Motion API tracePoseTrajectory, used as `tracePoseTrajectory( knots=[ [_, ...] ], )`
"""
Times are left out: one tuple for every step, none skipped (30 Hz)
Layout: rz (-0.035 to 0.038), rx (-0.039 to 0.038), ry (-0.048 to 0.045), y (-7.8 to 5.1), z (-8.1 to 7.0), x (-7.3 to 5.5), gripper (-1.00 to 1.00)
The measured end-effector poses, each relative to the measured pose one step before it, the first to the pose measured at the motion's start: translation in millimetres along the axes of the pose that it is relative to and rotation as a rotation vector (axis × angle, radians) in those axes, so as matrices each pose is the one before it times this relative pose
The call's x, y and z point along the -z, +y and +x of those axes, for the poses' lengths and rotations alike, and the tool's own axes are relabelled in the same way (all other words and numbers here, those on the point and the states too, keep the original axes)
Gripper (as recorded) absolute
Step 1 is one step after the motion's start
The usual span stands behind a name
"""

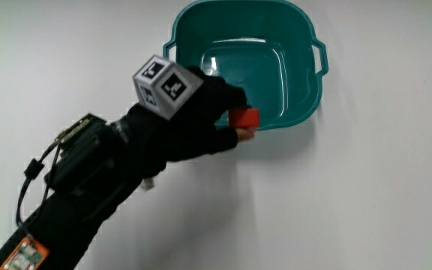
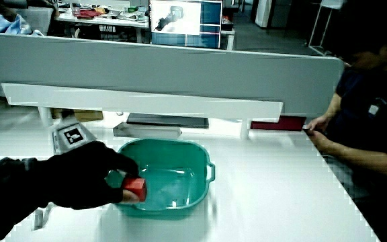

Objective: Place red block

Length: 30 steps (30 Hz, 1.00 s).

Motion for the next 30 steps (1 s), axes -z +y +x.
tracePoseTrajectory(
  knots=[
    [0.02191,0.02067,0.02839,2.67,0.7,-2.57,0.0],
    [-0.03589,-0.04833,-0.04222,2.13,-0.58,-1.39,0.0],
    [0.00535,0.00026,-0.02611,3.75,-2.32,0.17,0.0],
    [0.01091,0.00483,-0.02876,4.26,-2.56,0.96,0.0],
    [0.00153,-0.00591,0.00778,2.67,0.63,-0.95,0.0],
    [0.00153,-0.00591,0.00778,2.66,0.63,-0.95,0.0],
    [0.03652,0.04951,0.01827,3.45,0.4,-0.83,0.0],
    [0.00056,-0.0024,-0.0129,3.29,-1.01,0.77,0.0],
    [0.00744,-0.00591,-0.00619,2.78,-0.54,0.86,0.0],
    [0.01149,0.01439,0.01386,2.86,0.03,0.64,0.0],
    [-0.00222,-0.00729,0.00133,2.56,-0.92,1.44,0.0],
    [0.00577,0.00802,0.00238,3.91,-2.83,2.89,0.0],
    [0.00217,-0.01025,0.01052,2.23,-0.4,1.65,0.0],
    [-0.00669,-0.01045,0.0138,2.11,-0.45,1.64,0.0],
    [0.00343,-0.00337,0.00963,2.32,-1.98,2.26,0.0],
    [-0.00207,-0.00727,0.00338,2.29,-2.94,2.57,0.0],
    [-0.00167,-0.0122,0.01382,1.35,-2.38,1.94,0.0],
    [0.0021,-0.00825,0.01258,1.68,-3.75,2.75,0.0],
    [-0.00299,-0.01156,-0.00321,1.53,-3.9,2.62,0.0],
    [-0.00106,-0.00933,0.00268,1.63,-3.07,2.28,0.0],
    [-0.00234,-0.01565,0.00713,1.49,-1.98,1.94,0.0],
    [-0.00398,-0.00954,-0.00269,2.32,-2.68,2.8,0.0],
    [-0.00363,-0.00417,0.00398,2.53,-2.32,2.22,0.0],
    [-0.00392,-0.01459,0.00831,0.72,-0.54,0.83,0.0],
    [0.00137,-0.00423,0.00264,1.25,-1.03,1.59,0.0],
    [-0.00801,-0.00434,0.00535,1.58,-0.89,1.95,0.0],
    [-0.00274,-0.00945,0.00951,0.91,-0.49,1.8,0.0],
    [-0.00488,-0.00482,-0.00165,1.32,-0.74,1.85,0.0],
    [-0.00435,-0.00143,0.00515,1.89,-0.5,1.79,0.0],
    [-0.00187,-0.00214,0.00656,2.03,-0.4,1.73,0.0]
  ],
)
